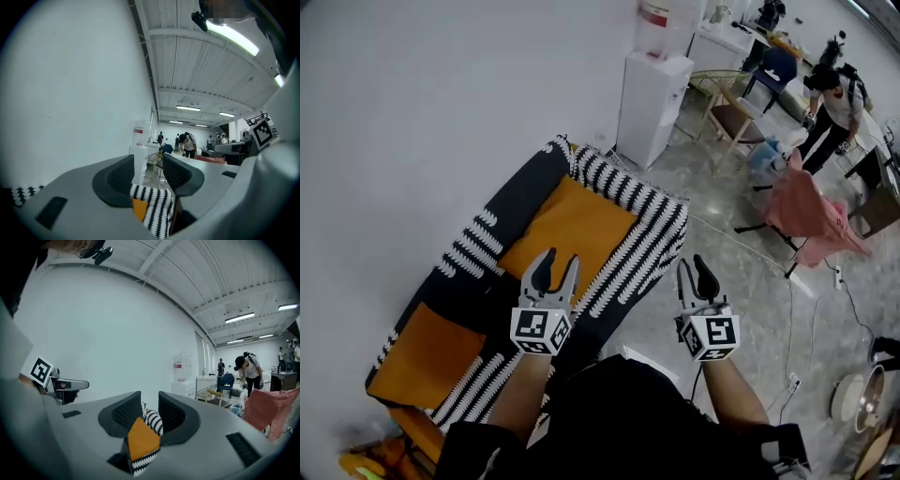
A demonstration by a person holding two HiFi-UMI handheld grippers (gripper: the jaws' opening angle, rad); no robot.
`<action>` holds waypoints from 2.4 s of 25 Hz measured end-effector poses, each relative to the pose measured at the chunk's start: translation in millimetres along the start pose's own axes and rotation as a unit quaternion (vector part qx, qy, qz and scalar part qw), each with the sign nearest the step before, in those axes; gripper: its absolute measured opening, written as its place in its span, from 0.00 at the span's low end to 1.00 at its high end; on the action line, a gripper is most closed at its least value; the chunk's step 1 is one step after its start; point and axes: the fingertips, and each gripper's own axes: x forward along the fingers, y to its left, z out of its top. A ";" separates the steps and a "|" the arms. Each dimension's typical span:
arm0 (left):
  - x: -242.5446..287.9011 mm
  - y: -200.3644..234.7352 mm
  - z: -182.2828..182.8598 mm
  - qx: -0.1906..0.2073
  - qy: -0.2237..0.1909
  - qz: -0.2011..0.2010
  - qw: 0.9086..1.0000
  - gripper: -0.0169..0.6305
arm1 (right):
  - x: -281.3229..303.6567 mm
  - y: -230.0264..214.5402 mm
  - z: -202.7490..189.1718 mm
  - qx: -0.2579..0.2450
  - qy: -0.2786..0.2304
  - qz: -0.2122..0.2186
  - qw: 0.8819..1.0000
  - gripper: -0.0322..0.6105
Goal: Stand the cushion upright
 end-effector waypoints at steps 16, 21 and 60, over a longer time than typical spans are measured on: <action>-40.5 135.0 -27.5 -0.040 0.015 0.167 0.985 0.35 | 164.9 94.5 -9.4 -0.048 0.036 0.152 0.987 0.26; -42.0 152.8 -54.5 -0.059 0.034 0.223 0.973 0.35 | 219.6 110.5 -32.0 -0.062 0.060 0.206 0.975 0.26; -14.0 252.1 -446.4 -0.311 0.252 0.463 0.791 0.66 | 512.3 63.7 -441.2 -0.151 0.447 0.350 0.809 0.72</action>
